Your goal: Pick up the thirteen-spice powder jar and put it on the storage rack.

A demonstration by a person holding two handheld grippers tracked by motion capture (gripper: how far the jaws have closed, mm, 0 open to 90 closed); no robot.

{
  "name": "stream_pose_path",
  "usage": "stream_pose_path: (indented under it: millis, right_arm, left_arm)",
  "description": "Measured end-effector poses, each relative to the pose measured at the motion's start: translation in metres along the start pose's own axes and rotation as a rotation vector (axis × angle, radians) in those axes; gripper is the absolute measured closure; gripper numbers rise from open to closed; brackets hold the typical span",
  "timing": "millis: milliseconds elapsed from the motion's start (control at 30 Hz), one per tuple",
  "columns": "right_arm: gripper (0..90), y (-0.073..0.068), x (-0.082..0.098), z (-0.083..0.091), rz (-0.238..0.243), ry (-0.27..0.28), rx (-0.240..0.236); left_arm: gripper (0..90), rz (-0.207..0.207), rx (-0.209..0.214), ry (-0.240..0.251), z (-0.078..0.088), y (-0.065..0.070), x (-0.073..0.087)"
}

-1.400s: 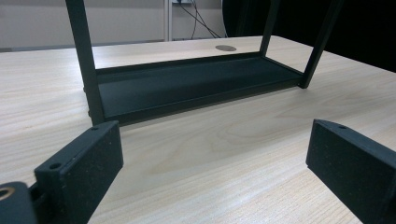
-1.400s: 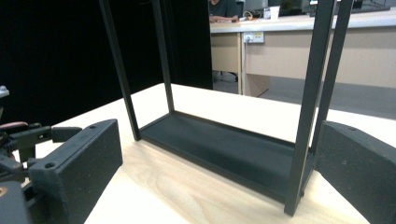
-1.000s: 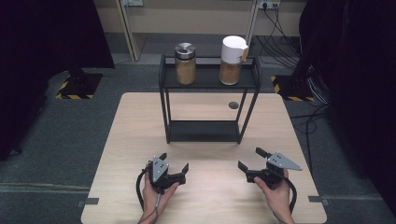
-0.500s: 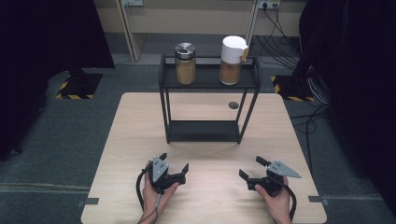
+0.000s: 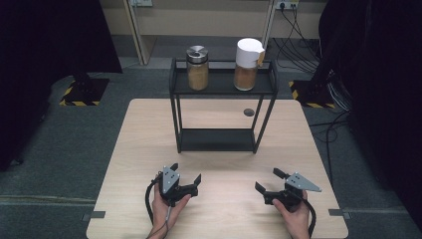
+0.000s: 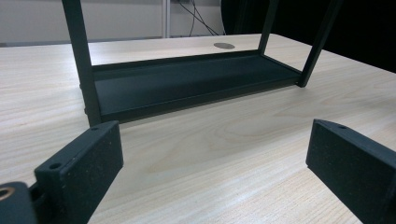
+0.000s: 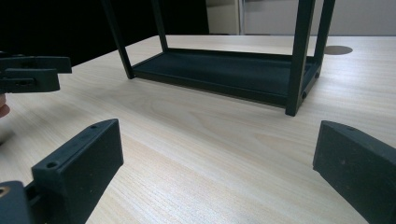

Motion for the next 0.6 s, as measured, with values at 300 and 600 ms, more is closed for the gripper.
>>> stream_pose_path:
  millis: [300,600]
  right_arm:
    - [1.8,0.0003,-0.0006,-0.0005,-0.002,-0.005,-0.001]
    - [1.8,-0.0013,0.0002,-0.0001,-0.008,-0.001,0.002]
  left_arm:
    - [3.1,0.002,0.004,-0.004,-0.0012,0.0011,-0.0005]
    - [3.1,0.002,0.006,-0.007,-0.0013,0.0009,-0.0009]
Point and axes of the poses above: each handheld gripper's, and its own axes: z roughly backward along the jaws, x roughly out of its underside, y roughly to its right, the point moved 5 cm from there along -z, roughly forward along the jaws, and after that the axes turned 4 degrees about y, right-handed, at the moved point
